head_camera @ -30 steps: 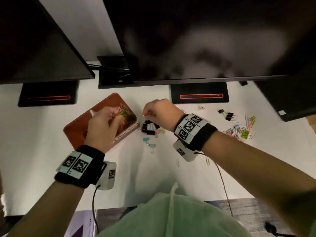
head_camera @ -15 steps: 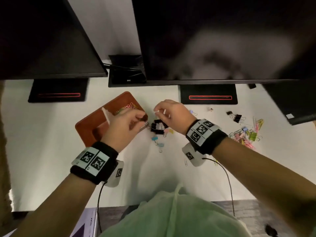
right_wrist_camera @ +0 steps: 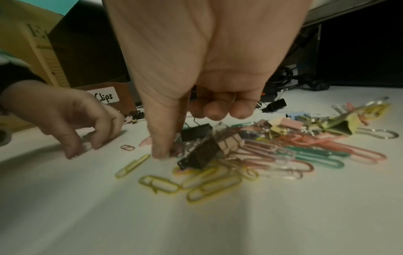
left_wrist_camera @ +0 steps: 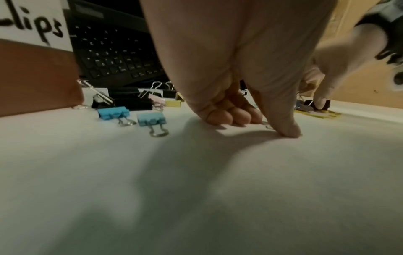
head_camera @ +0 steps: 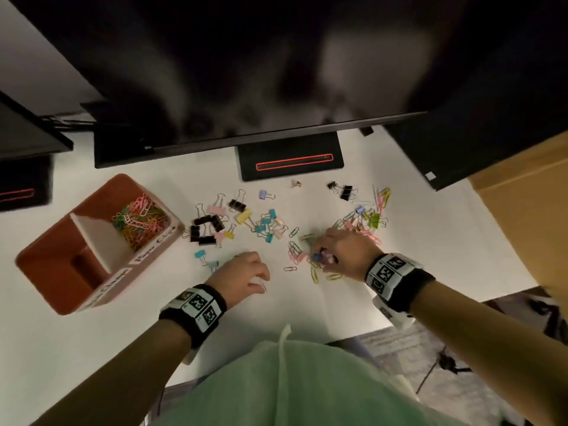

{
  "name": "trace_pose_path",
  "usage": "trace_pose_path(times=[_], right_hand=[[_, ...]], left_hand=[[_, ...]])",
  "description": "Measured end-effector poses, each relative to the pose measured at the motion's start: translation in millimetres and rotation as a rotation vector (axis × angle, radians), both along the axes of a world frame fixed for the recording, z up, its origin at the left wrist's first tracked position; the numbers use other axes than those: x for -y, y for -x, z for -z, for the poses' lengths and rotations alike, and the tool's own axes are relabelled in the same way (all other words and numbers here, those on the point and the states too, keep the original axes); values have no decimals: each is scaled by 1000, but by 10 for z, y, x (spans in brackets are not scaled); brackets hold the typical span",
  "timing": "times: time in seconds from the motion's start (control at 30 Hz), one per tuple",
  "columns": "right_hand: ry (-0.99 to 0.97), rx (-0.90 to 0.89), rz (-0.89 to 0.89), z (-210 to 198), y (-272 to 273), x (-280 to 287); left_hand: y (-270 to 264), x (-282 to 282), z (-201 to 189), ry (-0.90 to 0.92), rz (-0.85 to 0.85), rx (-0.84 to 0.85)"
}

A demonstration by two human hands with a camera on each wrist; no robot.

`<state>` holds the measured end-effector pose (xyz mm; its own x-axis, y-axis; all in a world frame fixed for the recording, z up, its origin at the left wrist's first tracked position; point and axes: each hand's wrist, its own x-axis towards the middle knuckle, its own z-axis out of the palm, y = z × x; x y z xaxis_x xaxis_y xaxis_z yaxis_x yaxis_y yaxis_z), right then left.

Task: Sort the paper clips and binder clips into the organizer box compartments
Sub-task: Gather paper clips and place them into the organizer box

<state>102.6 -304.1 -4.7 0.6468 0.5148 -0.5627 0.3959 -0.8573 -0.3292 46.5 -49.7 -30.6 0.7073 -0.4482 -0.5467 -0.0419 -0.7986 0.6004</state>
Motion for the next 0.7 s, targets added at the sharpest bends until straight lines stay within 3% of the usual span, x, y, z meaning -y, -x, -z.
trace_pose_path(times=[0.3, 0.43, 0.57, 0.7], right_hand=[[-80, 132, 69, 92, -345, 213], [-170, 170, -45, 77, -346, 120], [-138, 127, -217, 126, -289, -14], [-142, 95, -201, 173, -324, -55]], left_hand=[[5, 149, 8, -97, -88, 87], [-89, 375, -68, -23, -197, 148], [-230, 620, -51, -40, -167, 154], [-284, 689, 32, -88, -145, 141]])
